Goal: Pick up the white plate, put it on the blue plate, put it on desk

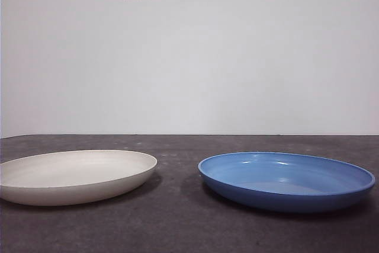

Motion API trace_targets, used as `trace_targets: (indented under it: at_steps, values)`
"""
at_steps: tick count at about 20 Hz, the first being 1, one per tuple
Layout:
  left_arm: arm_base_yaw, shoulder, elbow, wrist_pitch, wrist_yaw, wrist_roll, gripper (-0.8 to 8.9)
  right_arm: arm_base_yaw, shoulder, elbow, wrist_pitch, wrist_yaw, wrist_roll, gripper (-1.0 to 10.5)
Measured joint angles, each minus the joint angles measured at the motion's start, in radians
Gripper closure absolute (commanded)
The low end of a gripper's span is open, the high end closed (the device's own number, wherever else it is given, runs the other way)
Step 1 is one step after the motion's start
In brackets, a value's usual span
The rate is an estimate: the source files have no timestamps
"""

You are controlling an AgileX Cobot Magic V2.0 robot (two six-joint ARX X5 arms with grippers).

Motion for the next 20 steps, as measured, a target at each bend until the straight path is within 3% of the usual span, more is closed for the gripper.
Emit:
trace_targets:
  at_steps: [4, 8, 16, 20]
  values:
    - [-0.010, 0.077, 0.122, -0.016, 0.000, -0.011, 7.98, 0.022, 0.087, 0.117, -0.062, -0.010, 0.021, 9.4]
    - [-0.016, 0.163, 0.272, -0.080, 0.005, -0.008, 7.98, 0.044, 0.178, 0.248, -0.153, -0.096, 0.026, 9.4]
    - [-0.018, 0.297, 0.499, -0.297, 0.159, 0.021, 7.98, 0.053, 0.322, 0.475, -0.399, -0.338, -0.006, 9.4]
    - [-0.019, 0.338, 0.565, -0.414, 0.249, 0.026, 7.98, 0.082, 0.361, 0.566, -0.483, -0.374, -0.045, 9.4]
